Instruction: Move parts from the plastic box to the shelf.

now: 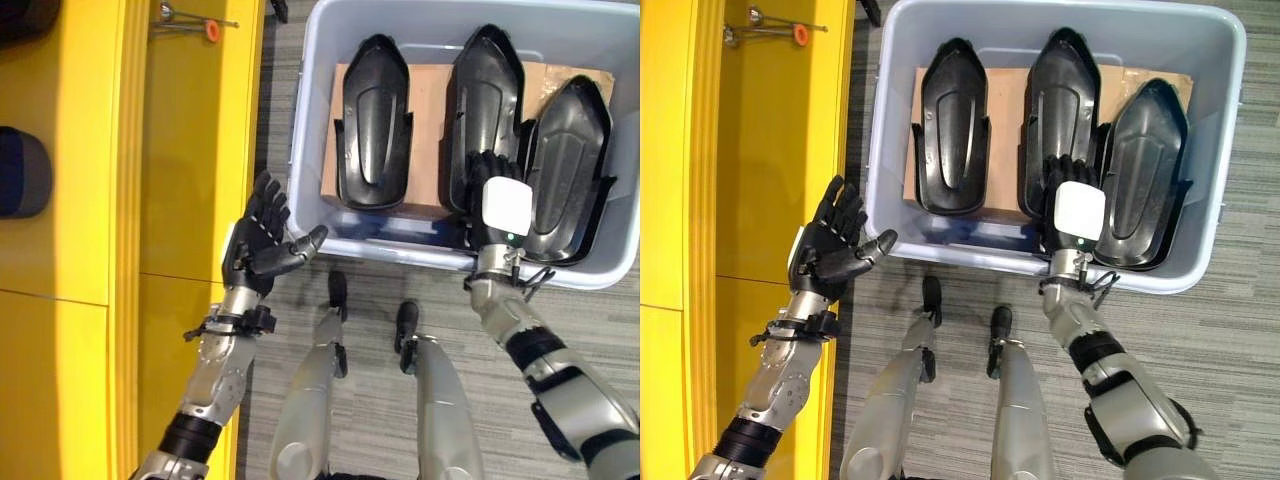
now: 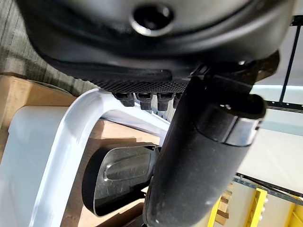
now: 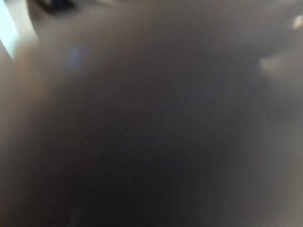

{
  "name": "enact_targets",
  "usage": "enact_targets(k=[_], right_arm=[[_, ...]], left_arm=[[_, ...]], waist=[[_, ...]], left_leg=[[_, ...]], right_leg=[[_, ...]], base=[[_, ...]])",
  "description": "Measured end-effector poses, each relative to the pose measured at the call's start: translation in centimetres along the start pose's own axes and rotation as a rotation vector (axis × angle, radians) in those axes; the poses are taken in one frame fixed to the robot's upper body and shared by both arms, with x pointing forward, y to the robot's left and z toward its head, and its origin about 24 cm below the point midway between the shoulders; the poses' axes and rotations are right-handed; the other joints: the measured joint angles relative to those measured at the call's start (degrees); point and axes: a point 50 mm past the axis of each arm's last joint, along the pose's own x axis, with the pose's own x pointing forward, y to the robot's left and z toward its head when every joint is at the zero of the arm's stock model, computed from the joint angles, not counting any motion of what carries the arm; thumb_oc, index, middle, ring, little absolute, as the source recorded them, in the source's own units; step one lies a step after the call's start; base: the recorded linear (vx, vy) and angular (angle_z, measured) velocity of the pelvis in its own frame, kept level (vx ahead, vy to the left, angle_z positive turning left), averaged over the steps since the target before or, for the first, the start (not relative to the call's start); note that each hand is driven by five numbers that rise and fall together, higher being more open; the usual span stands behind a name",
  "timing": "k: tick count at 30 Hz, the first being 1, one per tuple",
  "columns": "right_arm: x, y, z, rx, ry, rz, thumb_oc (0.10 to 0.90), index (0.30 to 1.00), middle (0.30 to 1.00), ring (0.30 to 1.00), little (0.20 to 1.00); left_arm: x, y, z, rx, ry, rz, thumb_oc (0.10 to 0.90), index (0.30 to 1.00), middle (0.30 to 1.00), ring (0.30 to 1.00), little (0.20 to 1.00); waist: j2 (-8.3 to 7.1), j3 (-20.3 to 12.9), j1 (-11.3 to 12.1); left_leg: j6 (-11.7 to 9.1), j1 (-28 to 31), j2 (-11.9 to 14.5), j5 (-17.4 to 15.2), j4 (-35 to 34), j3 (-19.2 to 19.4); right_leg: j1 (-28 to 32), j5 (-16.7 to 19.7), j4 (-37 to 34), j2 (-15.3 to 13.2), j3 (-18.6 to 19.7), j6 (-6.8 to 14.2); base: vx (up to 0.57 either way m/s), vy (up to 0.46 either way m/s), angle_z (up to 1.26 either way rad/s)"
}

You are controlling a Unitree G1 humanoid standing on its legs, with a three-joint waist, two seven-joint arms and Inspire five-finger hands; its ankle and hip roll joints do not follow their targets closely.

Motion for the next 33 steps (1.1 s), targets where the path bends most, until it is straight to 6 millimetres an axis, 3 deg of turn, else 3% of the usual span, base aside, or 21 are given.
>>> enact_targets(k=[2,5,6,8,10,11,15,16,18,21,24,28,33], right_arm=[[-0.1,-0.1,-0.1,0.0,0.004,-0.031,0.4,0.3,0.3,0.3,0.3],[-0.3,0.2,-0.5,-0.014,0.016,-0.028,0.4,0.3,0.3,0.3,0.3],[-0.1,-0.1,-0.5,-0.008,0.021,-0.054,0.4,0.3,0.3,0.3,0.3],[-0.1,-0.1,-0.6,-0.012,0.024,-0.061,0.4,0.3,0.3,0.3,0.3],[-0.1,-0.2,-0.7,-0.019,0.026,-0.061,0.4,0.3,0.3,0.3,0.3],[-0.2,-0.1,-0.7,-0.027,0.023,-0.055,0.4,0.3,0.3,0.3,0.3],[-0.1,-0.3,-1.1,-0.036,0.027,-0.06,0.4,0.3,0.3,0.3,0.3],[-0.1,-0.3,-1.3,-0.037,0.02,-0.058,0.4,0.3,0.3,0.3,0.3],[-0.4,-0.1,-1.4,-0.034,0.011,-0.048,0.4,0.3,0.3,0.3,0.3],[-0.8,-0.4,-2.1,-0.037,-0.012,-0.049,0.4,0.3,0.3,0.3,0.3],[-3.2,-0.1,-3.1,-0.017,-0.075,-0.013,0.4,0.3,0.3,0.3,0.3],[-5.0,0.4,-3.4,0.006,-0.111,0.032,0.4,0.3,0.3,0.3,0.3],[-6.9,0.5,-3.0,-0.02,-0.209,0.053,0.4,0.3,0.3,0.3,0.3]], left_arm=[[-0.1,-0.3,-0.4,-0.005,0.015,-0.01,0.9,1.0,1.0,1.0,1.0],[-0.4,-0.6,-0.8,-0.008,0.034,-0.019,0.9,1.0,1.0,1.0,1.0],[-0.5,-1.1,-1.2,-0.012,0.05,-0.038,0.9,1.0,1.0,1.0,1.0],[-0.6,-1.2,-1.5,-0.03,0.06,-0.041,0.9,1.0,1.0,1.0,1.0],[-0.8,-1.3,-1.7,-0.051,0.07,-0.037,0.9,1.0,1.0,1.0,1.0],[-1.1,-1.1,-1.9,-0.053,0.078,-0.03,0.9,1.0,1.0,1.0,1.0],[-1.2,-1.0,-1.9,-0.054,0.073,-0.024,0.9,1.0,1.0,1.0,1.0],[-1.2,-0.9,-1.9,-0.056,0.076,-0.019,0.9,1.0,1.0,1.0,1.0],[-1.5,-0.8,-2.1,-0.061,0.085,-0.012,0.9,1.0,1.0,1.0,1.0],[-1.6,-0.7,-2.1,-0.076,0.084,-0.004,0.9,1.0,1.0,1.0,1.0],[-2.2,-0.1,-2.2,-0.088,0.089,0.027,0.9,1.0,1.0,1.0,1.0],[-3.0,0.6,-2.4,-0.078,0.099,0.057,0.9,1.0,1.0,1.0,1.0],[-2.3,1.4,-1.1,-0.067,0.043,0.087,0.9,1.0,1.0,1.0,1.0]], waist=[[0.08,0.0,-0.1],[0.57,-0.3,-0.2],[1.67,-1.1,-0.1],[1.75,-1.2,-0.2],[1.79,-1.2,-0.2],[2.09,-1.4,-0.1],[2.46,-1.8,-0.1],[2.49,-1.8,-0.2],[2.58,-1.9,-0.2],[2.57,-1.9,-0.2],[2.52,-1.9,-0.7],[2.32,-1.8,-1.8],[-0.39,-0.7,-4.0]], left_leg=[[-0.4,-0.3,-0.6,-2.5,0.3,0.4],[-0.2,-0.4,-1.1,-2.8,1.3,0.5],[-0.5,-1.3,-1.3,-3.1,1.3,0.4],[-2.0,-1.7,-1.6,-6.0,2.0,0.4],[-1.2,-2.4,-2.1,-7.8,4.2,0.4],[-1.3,-2.5,-2.0,-7.9,4.8,0.2],[-2.3,-2.5,-2.0,-8.6,4.1,0.0],[-1.7,-2.5,-2.1,-9.3,5.1,0.2],[-1.6,-2.0,-2.0,-9.1,4.8,0.1],[-1.6,-1.5,-1.9,-9.1,4.6,0.1],[-0.3,0.6,-1.1,-8.1,4.4,-0.1],[1.0,3.3,-0.5,-2.6,4.1,-1.5],[1.4,7.6,-0.4,-1.4,2.8,-1.4]], right_leg=[[-0.3,-0.1,0.0,-1.0,0.3,-0.5],[-0.5,-0.1,0.8,-1.1,1.1,-0.2],[-1.5,-0.3,0.9,-1.2,1.4,0.4],[-1.3,0.5,-0.4,-1.8,1.2,-0.2],[-1.3,0.9,-0.3,-2.5,0.8,-0.6],[-1.4,0.4,0.5,-2.0,1.2,0.3],[-1.1,0.9,-0.8,-2.1,1.2,0.0],[-0.7,1.5,-0.9,-2.5,0.9,-0.4],[-0.4,1.0,-0.8,-2.1,1.1,0.6],[0.3,1.4,-1.2,-2.0,1.3,0.5],[3.2,1.5,-2.6,-1.0,0.6,0.6],[6.2,0.5,-2.9,0.4,0.6,1.0],[10.7,0.3,-4.3,0.7,0.6,1.4]], base=[[0.03,0.085,0.06],[0.0,0.041,-0.06],[0.0,0.0,0.0],[0.01,0.032,0.06],[0.01,0.022,-0.03],[0.01,0.01,-0.1],[0.0,0.0,0.01],[0.01,-0.006,-0.06],[0.01,-0.007,-0.08],[0.0,0.0,0.0],[0.01,-0.051,-0.05],[0.0,-0.019,-0.13],[0.01,-0.003,-0.02]])
